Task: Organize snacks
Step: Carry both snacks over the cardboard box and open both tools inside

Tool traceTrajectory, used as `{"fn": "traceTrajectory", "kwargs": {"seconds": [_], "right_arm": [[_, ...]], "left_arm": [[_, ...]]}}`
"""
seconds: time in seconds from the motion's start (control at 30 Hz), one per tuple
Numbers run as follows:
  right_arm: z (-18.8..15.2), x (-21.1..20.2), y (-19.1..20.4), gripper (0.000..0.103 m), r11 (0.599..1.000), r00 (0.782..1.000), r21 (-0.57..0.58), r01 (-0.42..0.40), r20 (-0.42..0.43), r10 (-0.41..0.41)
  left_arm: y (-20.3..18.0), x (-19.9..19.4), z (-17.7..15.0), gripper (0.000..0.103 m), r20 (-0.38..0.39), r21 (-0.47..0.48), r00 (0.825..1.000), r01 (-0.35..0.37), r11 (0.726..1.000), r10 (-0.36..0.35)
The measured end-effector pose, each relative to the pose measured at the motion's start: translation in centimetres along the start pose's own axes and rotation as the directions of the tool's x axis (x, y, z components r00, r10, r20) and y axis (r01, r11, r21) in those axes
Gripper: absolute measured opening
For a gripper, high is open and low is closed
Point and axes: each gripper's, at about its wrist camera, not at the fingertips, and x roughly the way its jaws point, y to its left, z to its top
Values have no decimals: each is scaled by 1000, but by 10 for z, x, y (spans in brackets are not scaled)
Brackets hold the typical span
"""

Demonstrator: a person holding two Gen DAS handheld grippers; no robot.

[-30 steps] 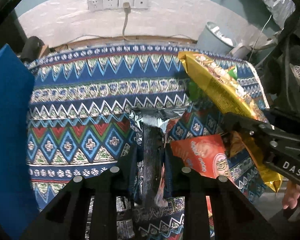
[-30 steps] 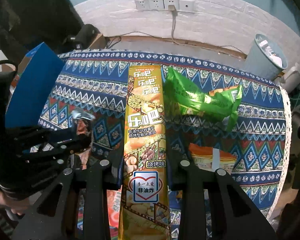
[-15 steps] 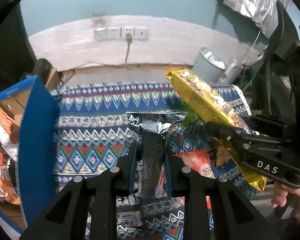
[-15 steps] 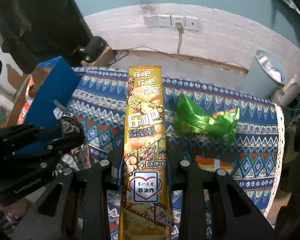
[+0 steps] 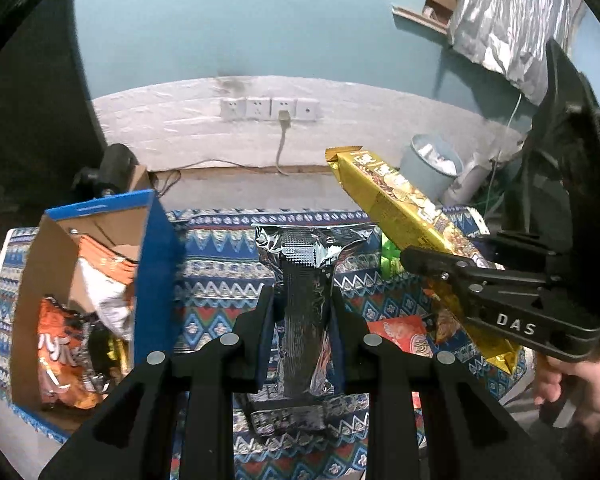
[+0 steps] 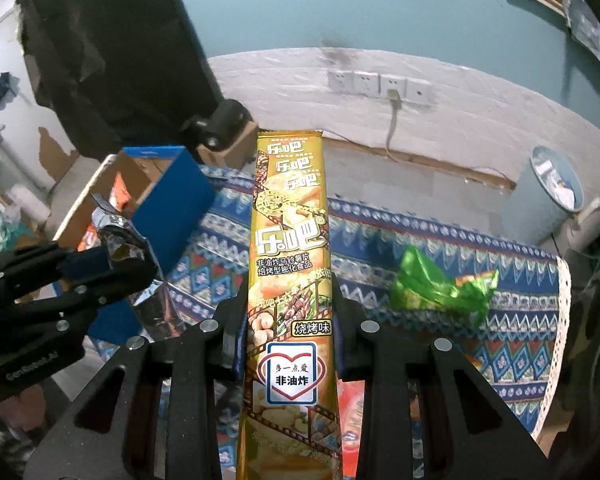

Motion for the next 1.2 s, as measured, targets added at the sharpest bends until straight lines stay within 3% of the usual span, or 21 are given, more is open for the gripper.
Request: {"fn": "traceTrajectory", "kwargs": {"seconds": [0.63, 1.2], "right_arm": [[35, 10, 104, 29, 987, 993, -113, -111, 12, 114], [64, 69, 193, 30, 961, 977, -180, -210, -81, 198]], "left_arm": [[103, -88, -2, 25, 88, -161, 996, -9, 987, 24], [191, -75, -22, 25, 34, -251, 985, -153, 956, 166]]}}
